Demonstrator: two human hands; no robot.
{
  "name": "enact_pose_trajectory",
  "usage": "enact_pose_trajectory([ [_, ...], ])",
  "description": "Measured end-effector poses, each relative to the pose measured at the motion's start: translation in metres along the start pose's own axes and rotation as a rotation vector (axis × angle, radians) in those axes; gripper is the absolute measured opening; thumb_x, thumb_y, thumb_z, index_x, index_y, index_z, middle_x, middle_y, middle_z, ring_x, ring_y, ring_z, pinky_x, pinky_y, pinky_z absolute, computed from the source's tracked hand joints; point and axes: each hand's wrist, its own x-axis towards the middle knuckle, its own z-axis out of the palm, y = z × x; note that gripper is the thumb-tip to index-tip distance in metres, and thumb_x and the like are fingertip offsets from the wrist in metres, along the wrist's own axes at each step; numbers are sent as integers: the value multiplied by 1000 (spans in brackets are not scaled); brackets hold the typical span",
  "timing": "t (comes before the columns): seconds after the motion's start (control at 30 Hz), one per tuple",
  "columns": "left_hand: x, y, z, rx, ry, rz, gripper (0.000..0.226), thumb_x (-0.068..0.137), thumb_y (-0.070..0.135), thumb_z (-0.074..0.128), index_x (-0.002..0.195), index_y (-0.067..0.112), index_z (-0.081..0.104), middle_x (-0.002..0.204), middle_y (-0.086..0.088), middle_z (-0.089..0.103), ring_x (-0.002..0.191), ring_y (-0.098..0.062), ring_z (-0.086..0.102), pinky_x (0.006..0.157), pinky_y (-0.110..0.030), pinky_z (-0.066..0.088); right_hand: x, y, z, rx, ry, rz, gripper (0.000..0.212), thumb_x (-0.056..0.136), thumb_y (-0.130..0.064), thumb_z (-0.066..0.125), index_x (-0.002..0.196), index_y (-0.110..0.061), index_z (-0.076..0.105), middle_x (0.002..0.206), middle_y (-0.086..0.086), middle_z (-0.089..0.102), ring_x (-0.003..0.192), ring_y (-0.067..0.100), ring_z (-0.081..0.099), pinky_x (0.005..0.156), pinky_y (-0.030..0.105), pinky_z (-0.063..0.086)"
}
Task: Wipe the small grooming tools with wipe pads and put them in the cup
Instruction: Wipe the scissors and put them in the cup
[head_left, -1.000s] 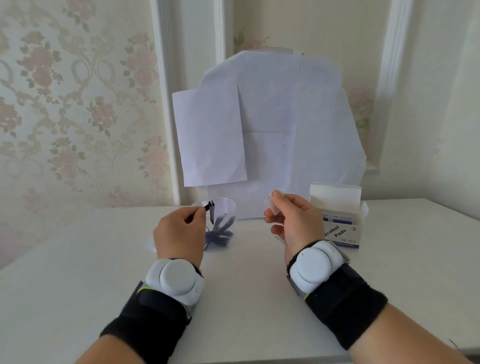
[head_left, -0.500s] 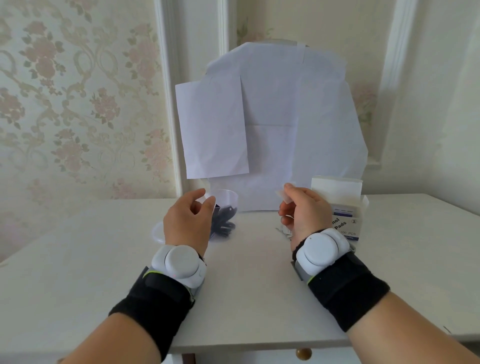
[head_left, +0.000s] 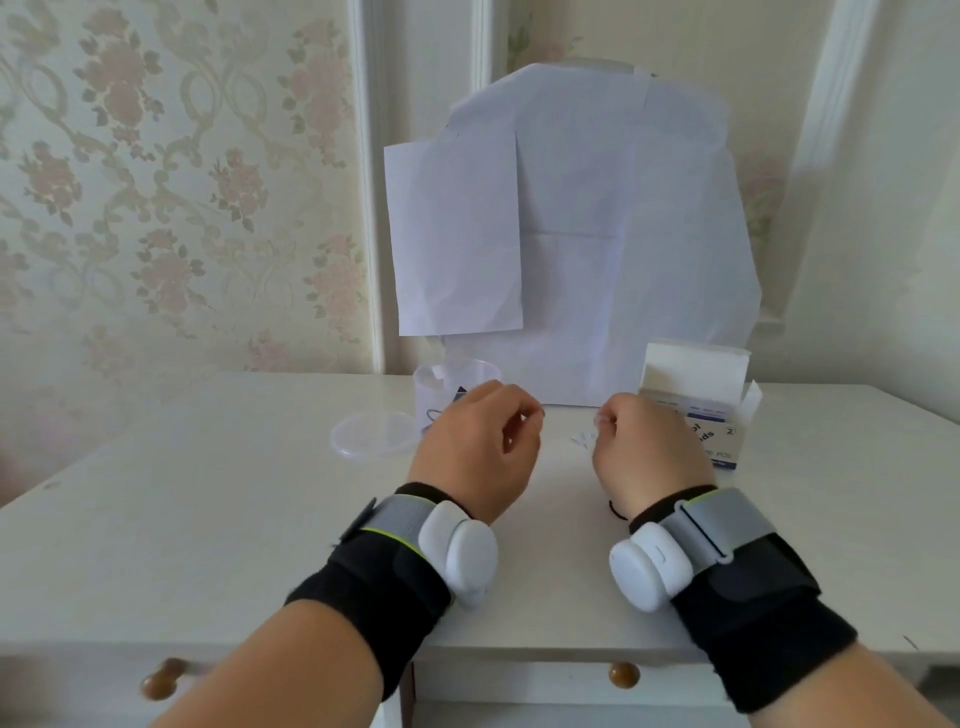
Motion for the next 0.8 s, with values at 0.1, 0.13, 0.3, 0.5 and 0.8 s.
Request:
enact_pose_trajectory([
  [0.1,-2,0,5,-7,-140,15,12,88,21,55,84,18,66,78,9,61,74,-9,52,71,-31,48,-7,5,-6,-153,-71,13,12,95,-20,46,95,-15,57,95,6,62,91,29,61,71,32,46],
  [0.13,-1,0,6,-4,-175,-5,12,89,21,56,85,18,67,80,8,62,76,-9,54,73,-31,48,-8,6,-5,-199,-112,21,11,96,-21,47,92,-15,56,93,6,61,92,29,61,70,31,43],
  [0.3,-1,1,5,-7,-237,-90,12,90,19,57,86,16,68,82,8,63,74,-8,53,74,-22,46,-10,4,-6,-264,-245,46,27,94,-28,54,74,-16,40,74,1,43,92,30,60,70,28,38],
  [0.5,0,-3,7,-9,-327,-194,14,90,22,56,90,17,69,84,7,66,72,-8,52,75,-20,46,-11,-7,-13,-213,-374,41,26,86,-22,56,69,-18,36,74,1,47,80,26,53,68,28,39],
  [0.8,1,-3,4,-86,-311,-334,13,91,18,55,84,22,65,72,12,66,66,-4,62,65,-14,47,-15,-52,-9,-285,-456,-177,20,90,-21,60,108,-12,59,114,12,62,109,31,62,74,28,40],
])
